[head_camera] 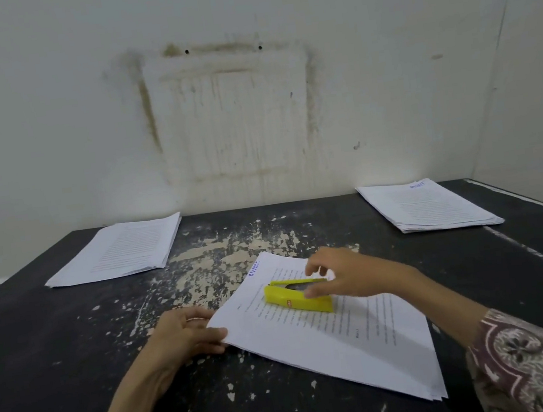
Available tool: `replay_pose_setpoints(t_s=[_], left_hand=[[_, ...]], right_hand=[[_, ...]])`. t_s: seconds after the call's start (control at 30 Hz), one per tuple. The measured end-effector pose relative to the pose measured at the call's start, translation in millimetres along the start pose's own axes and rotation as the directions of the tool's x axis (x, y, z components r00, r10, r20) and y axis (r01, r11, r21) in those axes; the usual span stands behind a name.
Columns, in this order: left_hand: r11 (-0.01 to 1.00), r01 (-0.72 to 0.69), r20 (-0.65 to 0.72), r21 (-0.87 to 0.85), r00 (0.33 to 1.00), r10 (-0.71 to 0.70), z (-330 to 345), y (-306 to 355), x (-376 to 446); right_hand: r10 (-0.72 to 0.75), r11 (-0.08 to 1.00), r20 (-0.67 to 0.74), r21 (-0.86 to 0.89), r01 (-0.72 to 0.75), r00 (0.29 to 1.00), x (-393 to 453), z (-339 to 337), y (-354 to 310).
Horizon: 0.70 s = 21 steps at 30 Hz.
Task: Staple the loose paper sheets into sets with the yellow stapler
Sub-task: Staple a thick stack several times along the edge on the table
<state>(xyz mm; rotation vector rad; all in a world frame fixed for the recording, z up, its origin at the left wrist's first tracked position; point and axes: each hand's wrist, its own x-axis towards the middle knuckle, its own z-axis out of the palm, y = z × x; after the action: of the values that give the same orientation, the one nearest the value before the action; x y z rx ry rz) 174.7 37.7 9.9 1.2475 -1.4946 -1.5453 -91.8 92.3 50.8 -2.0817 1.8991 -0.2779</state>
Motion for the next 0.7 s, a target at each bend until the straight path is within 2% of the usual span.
replay_pose_setpoints(t_s=[0.13, 0.23, 0.33, 0.43, 0.57, 0.7], left_hand=[[0.995, -0.023, -0.017, -0.095, 1.000, 0.022, 2, -2, -2], [0.958, -0.029, -0.039, -0.285, 0.999, 0.019, 7, -2, 0], [0.912, -0.021, 0.013, -0.410, 1.000, 0.029, 23, -3, -2], [0.913, -0.062, -0.008, -0.404, 0.998, 0.064, 48, -4, -6], [0.923, -0.142, -0.169, -0.358, 0.982, 0.085, 74, -3, -2], [0.925, -0.189, -0.302, -0.330, 0.949, 0.087, 87, 3, 0]], right_hand=[[0.014, 0.988, 0.088, -0.154, 0.000, 0.996, 16, 11, -12], [0.005, 0.986, 0.089, -0.168, 0.010, 0.996, 23, 14, -13], [-0.015, 0.972, 0.048, -0.233, 0.026, 0.999, 24, 16, -14], [-0.044, 0.930, 0.007, -0.366, 0.043, 0.999, 27, 20, -19], [-0.067, 0.873, -0.006, -0.485, 0.055, 0.998, 30, 23, -31], [-0.088, 0.854, -0.053, -0.519, 0.048, 0.995, 34, 27, -30]])
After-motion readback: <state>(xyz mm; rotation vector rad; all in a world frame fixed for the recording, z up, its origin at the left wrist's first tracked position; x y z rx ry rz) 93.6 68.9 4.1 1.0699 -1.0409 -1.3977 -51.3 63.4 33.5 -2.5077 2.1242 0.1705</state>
